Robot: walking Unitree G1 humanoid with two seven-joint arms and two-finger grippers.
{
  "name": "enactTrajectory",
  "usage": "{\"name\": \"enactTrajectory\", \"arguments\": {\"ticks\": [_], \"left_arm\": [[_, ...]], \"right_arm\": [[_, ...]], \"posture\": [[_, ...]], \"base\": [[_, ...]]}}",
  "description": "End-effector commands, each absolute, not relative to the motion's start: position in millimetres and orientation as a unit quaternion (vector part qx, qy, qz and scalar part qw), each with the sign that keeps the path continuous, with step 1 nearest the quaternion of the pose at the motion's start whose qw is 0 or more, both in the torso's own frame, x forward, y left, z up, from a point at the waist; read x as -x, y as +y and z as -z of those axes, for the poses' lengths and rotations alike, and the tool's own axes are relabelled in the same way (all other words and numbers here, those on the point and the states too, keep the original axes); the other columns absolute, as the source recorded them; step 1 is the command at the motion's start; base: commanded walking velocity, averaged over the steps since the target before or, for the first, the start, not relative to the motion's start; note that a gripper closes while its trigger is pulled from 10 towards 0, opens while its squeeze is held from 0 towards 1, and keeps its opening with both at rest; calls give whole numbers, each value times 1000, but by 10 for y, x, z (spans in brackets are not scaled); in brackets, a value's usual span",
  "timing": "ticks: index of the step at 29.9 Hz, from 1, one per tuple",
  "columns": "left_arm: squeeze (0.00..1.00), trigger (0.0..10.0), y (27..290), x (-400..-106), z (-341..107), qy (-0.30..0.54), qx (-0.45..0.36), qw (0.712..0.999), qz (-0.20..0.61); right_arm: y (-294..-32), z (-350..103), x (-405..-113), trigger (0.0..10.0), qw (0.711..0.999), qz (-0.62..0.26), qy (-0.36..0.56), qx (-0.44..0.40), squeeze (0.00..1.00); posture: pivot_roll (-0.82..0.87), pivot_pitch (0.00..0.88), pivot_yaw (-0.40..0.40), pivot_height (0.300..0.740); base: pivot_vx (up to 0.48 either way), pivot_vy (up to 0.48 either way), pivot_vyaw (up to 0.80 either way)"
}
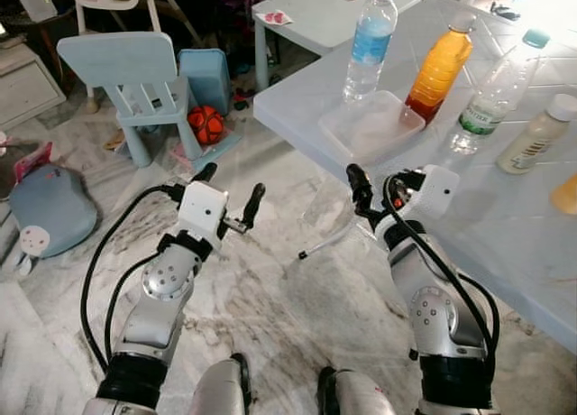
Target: Restocking fridge
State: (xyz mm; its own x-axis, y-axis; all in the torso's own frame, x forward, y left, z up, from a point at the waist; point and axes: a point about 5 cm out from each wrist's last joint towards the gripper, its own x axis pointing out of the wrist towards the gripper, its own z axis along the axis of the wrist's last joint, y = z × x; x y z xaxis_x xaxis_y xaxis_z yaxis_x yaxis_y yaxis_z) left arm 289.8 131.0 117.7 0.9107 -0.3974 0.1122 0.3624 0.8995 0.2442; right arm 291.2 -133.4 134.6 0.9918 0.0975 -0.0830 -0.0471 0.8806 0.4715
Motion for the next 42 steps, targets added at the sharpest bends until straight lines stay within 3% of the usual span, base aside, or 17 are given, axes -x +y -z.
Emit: {"name": "enactTrajectory", "arguments": {"ticks": [1, 8, 15, 26, 27, 28, 30, 31, 32, 42], "left_arm": [[0, 10000, 1302, -2890, -1207, -81, -118, 969, 203], [0, 10000, 1316, -2898, -1215, -80, -116, 970, 197], [0, 10000, 1328, -2882, -1218, -78, -121, 969, 202], [0, 10000, 1342, -2846, -1220, -74, -124, 969, 202], [0, 10000, 1340, -2844, -1219, -74, -124, 969, 202], [0, 10000, 1337, -2840, -1218, -74, -124, 969, 202], [0, 10000, 1334, -2837, -1218, -73, -124, 969, 203], [0, 10000, 1334, -2836, -1218, -73, -124, 969, 203], [0, 10000, 1332, -2832, -1216, -73, -124, 969, 203], [0, 10000, 1360, -2773, -1177, -68, -131, 966, 212]], "right_arm": [[-1246, -1396, -2911, 10000, 950, -28, 42, -307, 0], [-1197, -1553, -3012, 10000, 938, -43, 20, -343, 0], [-1176, -1457, -3153, 10000, 918, -9, 62, -393, 0], [-1121, -1538, -3273, 10000, 912, -10, 52, -406, 0], [-1122, -1550, -3287, 6392, 912, -9, 51, -407, 0], [-1123, -1565, -3303, 5373, 912, -9, 50, -407, 0], [-1126, -1590, -3330, 2078, 910, -7, 46, -411, 0], [-1127, -1598, -3340, 2078, 909, -7, 44, -414, 0], [-1128, -1619, -3363, 0, 909, -7, 42, -415, 0], [-1093, -1657, -3490, 0, 921, 0, 71, -384, 0]], "posture": [[110, 169, 45, 740], [113, 177, 58, 740], [129, 187, 63, 740], [146, 201, 61, 740], [146, 202, 60, 740], [146, 202, 60, 740], [146, 202, 58, 740], [146, 202, 58, 740], [146, 203, 59, 740], [145, 205, 56, 740]], "base": [[0, 0, 0], [0, 0, 0], [0, 0, 0], [0, 0, 0], [0, 0, 0], [0, 0, 0], [0, 0, 0], [0, 0, 0], [0, 0, 0], [0, 0, 0]]}}
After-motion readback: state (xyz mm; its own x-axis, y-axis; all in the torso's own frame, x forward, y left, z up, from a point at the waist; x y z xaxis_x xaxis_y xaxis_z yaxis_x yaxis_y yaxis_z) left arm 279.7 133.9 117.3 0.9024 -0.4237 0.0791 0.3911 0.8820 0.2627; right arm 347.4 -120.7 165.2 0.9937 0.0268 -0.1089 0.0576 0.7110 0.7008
